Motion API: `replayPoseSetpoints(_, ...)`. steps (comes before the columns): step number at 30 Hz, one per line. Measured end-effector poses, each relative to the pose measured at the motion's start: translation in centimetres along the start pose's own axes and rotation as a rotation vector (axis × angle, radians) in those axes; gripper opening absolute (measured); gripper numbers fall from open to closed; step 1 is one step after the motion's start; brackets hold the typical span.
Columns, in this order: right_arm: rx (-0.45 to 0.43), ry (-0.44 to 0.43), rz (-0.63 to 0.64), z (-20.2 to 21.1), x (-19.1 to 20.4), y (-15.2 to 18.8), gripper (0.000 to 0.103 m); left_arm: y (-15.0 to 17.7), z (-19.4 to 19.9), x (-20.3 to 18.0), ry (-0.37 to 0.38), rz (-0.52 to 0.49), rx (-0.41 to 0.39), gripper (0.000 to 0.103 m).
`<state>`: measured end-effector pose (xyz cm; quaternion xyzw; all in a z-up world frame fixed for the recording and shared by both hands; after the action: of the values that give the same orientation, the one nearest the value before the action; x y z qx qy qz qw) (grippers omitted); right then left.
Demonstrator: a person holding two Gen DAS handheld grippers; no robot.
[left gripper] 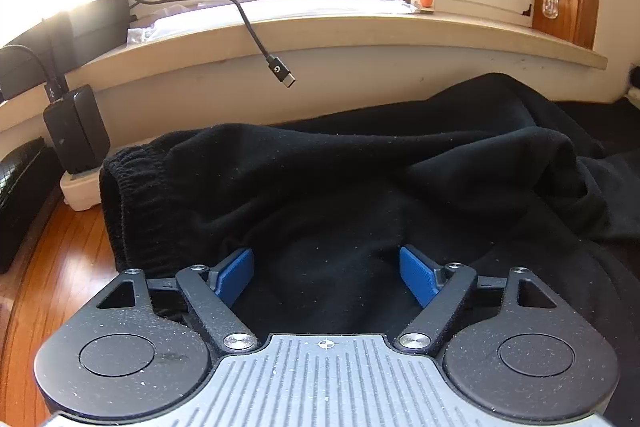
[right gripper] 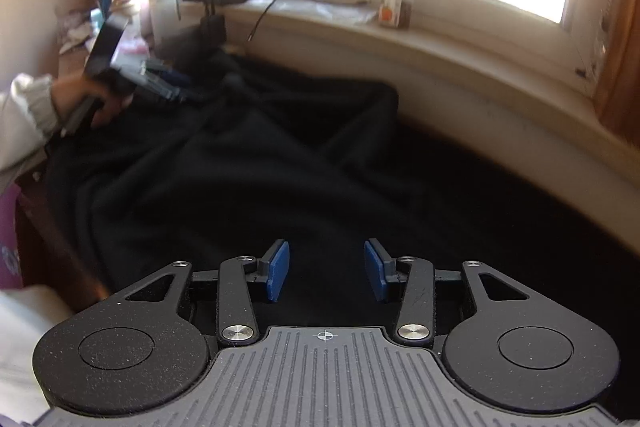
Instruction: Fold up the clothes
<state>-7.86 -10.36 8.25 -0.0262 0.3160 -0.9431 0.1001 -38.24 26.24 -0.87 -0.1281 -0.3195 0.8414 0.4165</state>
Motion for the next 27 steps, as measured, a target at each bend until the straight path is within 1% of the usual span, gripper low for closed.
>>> replayPoseSetpoints(3, 0.033, -0.023, 0.003, 0.3, 1.7, 3.3, 0.043, 0.0, 1.0, -0.8, -0.044, -0.012, -0.016, 0.081)
replayPoseSetpoints(5, 0.046, -0.039, 0.008, 0.4, 2.6, 4.9, 0.043, 0.0, 2.4, -2.0, -0.041, -0.024, -0.047, 0.08)
replayPoseSetpoints(8, 0.047, -0.058, 0.004, 1.2, 3.2, 6.4, 0.043, 0.0, 5.2, -4.7, -0.013, -0.055, -0.105, 0.08)
replayPoseSetpoints(11, 0.037, -0.064, -0.006, 1.7, 3.4, 6.8, 0.043, 0.3, 7.3, -8.6, 0.037, -0.125, -0.139, 0.08)
replayPoseSetpoints(16, 0.057, -0.058, 0.009, 1.2, 3.4, 7.4, 0.043, 1.5, 8.0, -15.3, 0.117, -0.243, -0.129, 0.081)
replayPoseSetpoints(20, 0.061, -0.023, 0.021, 1.1, 3.5, 7.7, 0.041, 2.3, 7.6, -19.3, 0.155, -0.307, -0.119, 0.081)
replayPoseSetpoints(21, 0.059, -0.014, 0.025, 1.1, 3.6, 7.8, 0.037, 2.5, 7.5, -20.1, 0.162, -0.321, -0.117, 0.081)
replayPoseSetpoints(22, 0.058, -0.002, 0.031, 1.2, 3.6, 7.7, 0.025, 2.9, 7.5, -20.8, 0.169, -0.335, -0.115, 0.082)
replayPoseSetpoints(24, 0.046, 0.023, 0.047, 1.3, 3.5, 7.6, 0.009, 3.5, 7.7, -22.0, 0.191, -0.357, -0.11, 0.082)
replayPoseSetpoints(27, 0.003, 0.062, 0.035, 1.9, 2.5, 6.8, 0.003, 4.2, 8.0, -23.2, 0.227, -0.378, -0.108, 0.082)
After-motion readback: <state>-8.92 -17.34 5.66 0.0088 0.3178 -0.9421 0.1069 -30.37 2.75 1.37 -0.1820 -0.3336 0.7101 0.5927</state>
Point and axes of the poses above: each gripper's, at about its wrist camera, not at the fingertips, and z roughly against the way its jaws point, x to its left, y to its underside, the point moved 7 cm from there along -z, roughly the way its jaws point, and after that the axes turned 11 degrees about x, right-handed, at the moved point
